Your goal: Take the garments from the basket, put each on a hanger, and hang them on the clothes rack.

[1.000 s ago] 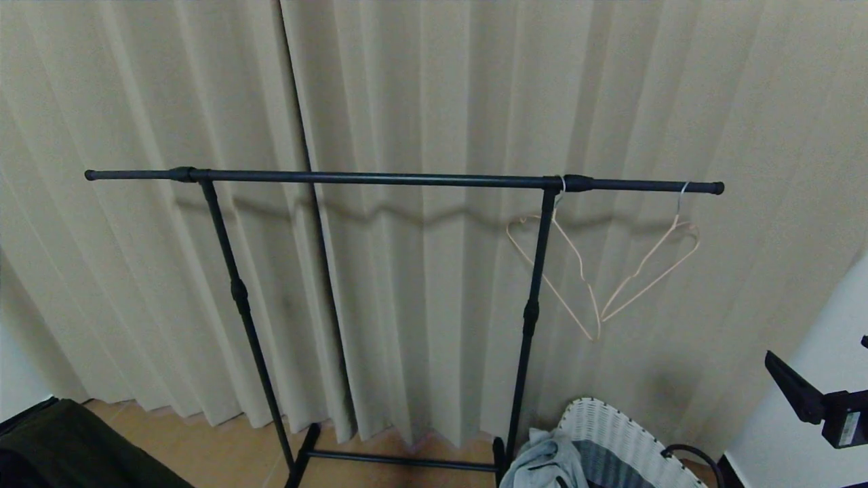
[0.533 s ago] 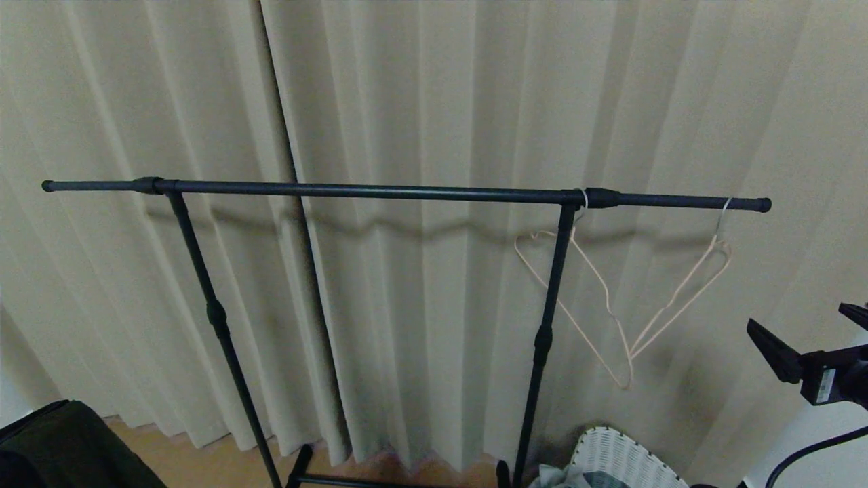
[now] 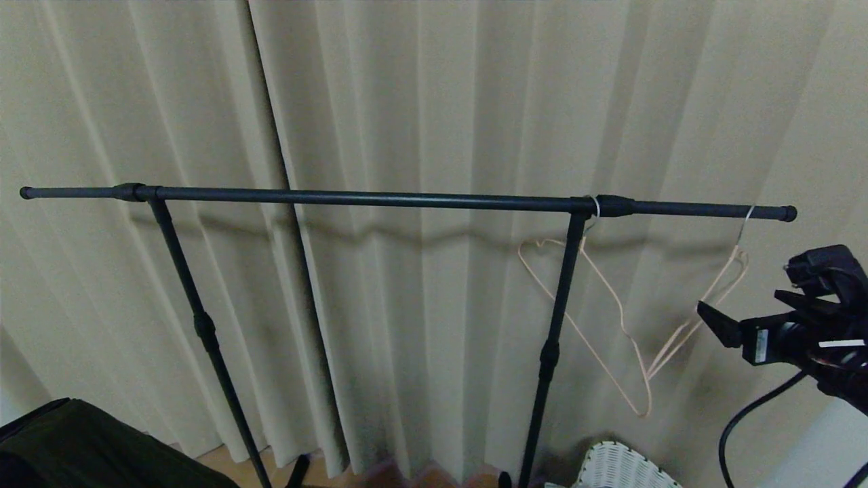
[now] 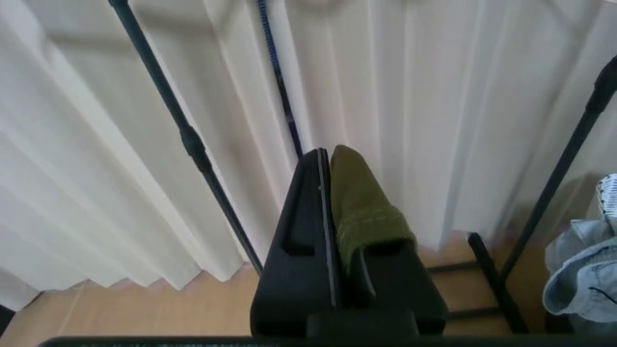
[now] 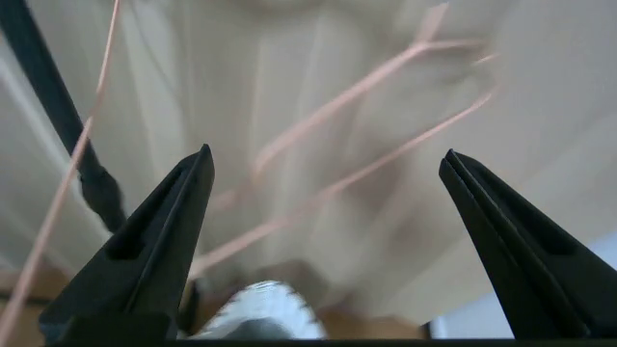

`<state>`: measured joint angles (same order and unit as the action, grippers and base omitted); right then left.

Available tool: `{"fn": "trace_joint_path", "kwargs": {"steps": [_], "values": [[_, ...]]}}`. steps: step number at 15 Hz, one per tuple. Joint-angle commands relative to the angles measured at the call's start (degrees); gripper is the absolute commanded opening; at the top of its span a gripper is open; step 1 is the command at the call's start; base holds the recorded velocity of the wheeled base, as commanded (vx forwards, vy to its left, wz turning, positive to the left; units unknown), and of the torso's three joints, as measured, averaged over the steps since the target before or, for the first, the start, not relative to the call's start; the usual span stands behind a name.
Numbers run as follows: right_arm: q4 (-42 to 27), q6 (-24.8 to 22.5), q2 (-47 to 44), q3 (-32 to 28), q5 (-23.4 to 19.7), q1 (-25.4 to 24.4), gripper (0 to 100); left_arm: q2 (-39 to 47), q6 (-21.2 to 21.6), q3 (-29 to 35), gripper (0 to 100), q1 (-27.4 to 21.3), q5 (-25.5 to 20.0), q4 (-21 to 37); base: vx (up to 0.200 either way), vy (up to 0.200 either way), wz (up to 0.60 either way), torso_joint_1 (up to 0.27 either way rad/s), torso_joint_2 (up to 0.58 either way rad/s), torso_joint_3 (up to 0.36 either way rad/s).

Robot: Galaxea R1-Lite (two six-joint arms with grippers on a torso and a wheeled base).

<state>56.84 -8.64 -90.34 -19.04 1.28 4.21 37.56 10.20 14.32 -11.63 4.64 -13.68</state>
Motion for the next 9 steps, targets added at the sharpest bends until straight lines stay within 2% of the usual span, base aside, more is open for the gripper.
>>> {"fn": "trace_joint_path", "kwargs": {"steps": [1,3,4,5,7,9], "values": [[-4.2,3.3,-6.8,-6.4,0.5,-1.8,100,0.0,0.0,-0.1,0,-0.1,0.0,0.0,0.000,0.000,0.00,0.000,0.00,0.000],[-13.2,6.2,-7.0,-12.1,0.6,-2.1,100,0.0,0.0,-0.1,0,-0.1,0.0,0.1,0.000,0.000,0.00,0.000,0.00,0.000],[-15.0,6.6,-6.9,-13.0,0.7,-2.1,100,0.0,0.0,-0.1,0,-0.1,0.0,0.0,0.000,0.000,0.00,0.000,0.00,0.000],[-21.7,8.7,-6.9,-16.6,4.5,-2.8,100,0.0,0.0,-0.1,0,-0.1,0.0,0.0,0.000,0.000,0.00,0.000,0.00,0.000],[-24.2,11.1,-7.5,-19.5,9.0,-4.1,100,0.0,0.0,-0.3,0,-0.1,0.0,0.1,0.000,0.000,0.00,0.000,0.00,0.000],[-24.4,11.4,-8.1,-20.2,10.2,-4.2,100,0.0,0.0,-0.3,0,-0.1,0.0,0.1,0.000,0.000,0.00,0.000,0.00,0.000]]}}
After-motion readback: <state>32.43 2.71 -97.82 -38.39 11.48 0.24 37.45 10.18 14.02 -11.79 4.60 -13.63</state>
